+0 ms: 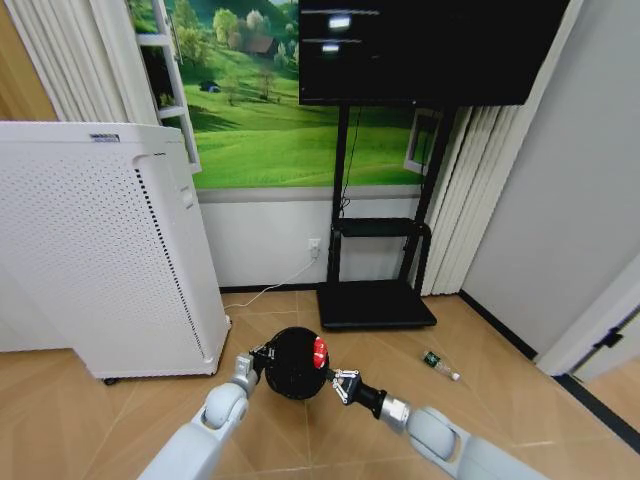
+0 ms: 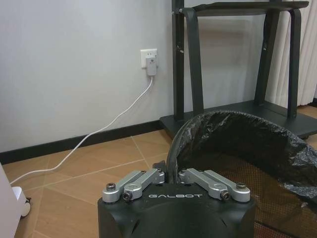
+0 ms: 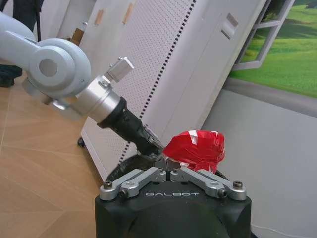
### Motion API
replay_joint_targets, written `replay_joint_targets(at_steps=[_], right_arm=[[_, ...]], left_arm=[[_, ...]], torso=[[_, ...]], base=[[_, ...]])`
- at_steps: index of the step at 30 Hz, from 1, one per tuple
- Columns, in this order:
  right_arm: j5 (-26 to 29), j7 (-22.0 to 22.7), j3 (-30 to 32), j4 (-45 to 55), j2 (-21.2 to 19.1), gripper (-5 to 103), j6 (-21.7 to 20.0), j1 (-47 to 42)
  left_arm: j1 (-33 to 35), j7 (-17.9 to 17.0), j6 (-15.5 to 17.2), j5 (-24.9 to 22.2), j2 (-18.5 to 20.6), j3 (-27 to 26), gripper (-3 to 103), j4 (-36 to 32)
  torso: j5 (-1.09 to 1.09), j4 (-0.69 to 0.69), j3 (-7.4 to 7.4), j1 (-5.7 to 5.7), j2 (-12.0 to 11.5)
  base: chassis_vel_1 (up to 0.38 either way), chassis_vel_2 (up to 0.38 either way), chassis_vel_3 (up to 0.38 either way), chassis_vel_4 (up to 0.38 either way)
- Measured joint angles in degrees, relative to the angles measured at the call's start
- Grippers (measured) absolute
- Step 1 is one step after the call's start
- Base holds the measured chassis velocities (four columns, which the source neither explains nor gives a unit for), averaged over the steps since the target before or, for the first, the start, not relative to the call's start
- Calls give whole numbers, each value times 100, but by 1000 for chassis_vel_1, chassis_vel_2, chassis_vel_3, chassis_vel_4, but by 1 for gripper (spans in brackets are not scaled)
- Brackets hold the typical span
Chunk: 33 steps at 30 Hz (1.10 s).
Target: Pick up the trash bin and place the garbage on the floor into it.
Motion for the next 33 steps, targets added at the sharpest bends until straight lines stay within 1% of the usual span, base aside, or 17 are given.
replay_joint_targets(at_steps=[6,10,14,15,17,18,19,21,23,24,27,28,29,30,31,32,33], right_arm=[[-12,57,-317,-237,260,0,-2,429],[-27,99,-377,-321,343,0,-11,490],[-40,245,-394,-335,350,0,-44,493],[-23,381,-395,-330,338,3,-109,492],[-13,402,-386,-323,332,3,-131,492],[-4,415,-364,-315,315,15,-144,496],[4,416,-348,-301,296,20,-151,507],[8,416,-340,-293,286,20,-154,514],[20,416,-308,-250,245,31,-158,516],[20,416,-308,-250,245,31,-158,516],[14,417,-234,-196,205,47,-158,431],[14,417,-234,-196,205,47,-158,431],[12,422,-209,-179,193,53,-163,396],[19,437,-170,-155,183,53,-187,346],[92,502,-103,-111,170,59,-261,280],[92,502,-103,-111,170,59,-261,280],[191,593,-22,-71,168,65,-362,221]], left_arm=[[-99,-22,11,-35,-6,98,7,9],[-100,-24,19,-37,-8,115,7,1],[-88,-25,22,-37,-9,116,7,-21],[-79,-25,24,-37,-6,116,7,-36],[-79,-25,24,-37,-3,116,7,-38],[-79,-24,25,-37,3,115,7,-42],[-79,-24,27,-37,5,113,7,-44],[-80,-23,29,-37,5,113,7,-48],[-81,-20,34,-37,4,113,7,-62],[-81,-20,34,-37,4,113,7,-62],[-64,-21,39,-33,-1,109,7,-89],[-64,-21,39,-33,-1,109,7,-89],[-57,-21,40,-30,-2,105,7,-98],[-40,-22,42,-27,-2,96,7,-115],[-4,-25,50,-25,-2,69,7,-154],[-4,-25,50,-25,-2,69,7,-154],[34,-29,57,-25,0,34,7,-193]], torso=[[0,0,0,0,0],[0,0,0,0,0],[0,0,0,0,0],[0,-1,-1,0,0],[0,0,0,0,0],[0,-1,-1,0,0],[0,0,-1,0,0],[0,0,-1,0,0],[0,-1,-1,0,0],[0,-1,-1,0,0],[1,0,-1,0,0],[1,0,-1,0,0],[1,0,-1,0,0],[1,-1,-1,0,0],[1,-1,-1,0,0],[1,-1,-1,0,0],[1,-1,-1,0,0]], base=[[0,0,0,0],[0,0,0,0],[0,0,0,0],[0,0,0,0],[0,0,0,0],[0,0,0,0],[0,0,0,0],[0,0,0,0],[0,0,0,0],[0,0,0,0],[0,0,0,0],[0,0,0,0],[0,0,0,0],[0,0,0,0],[0,0,0,0],[0,0,0,0],[0,0,0,0]])
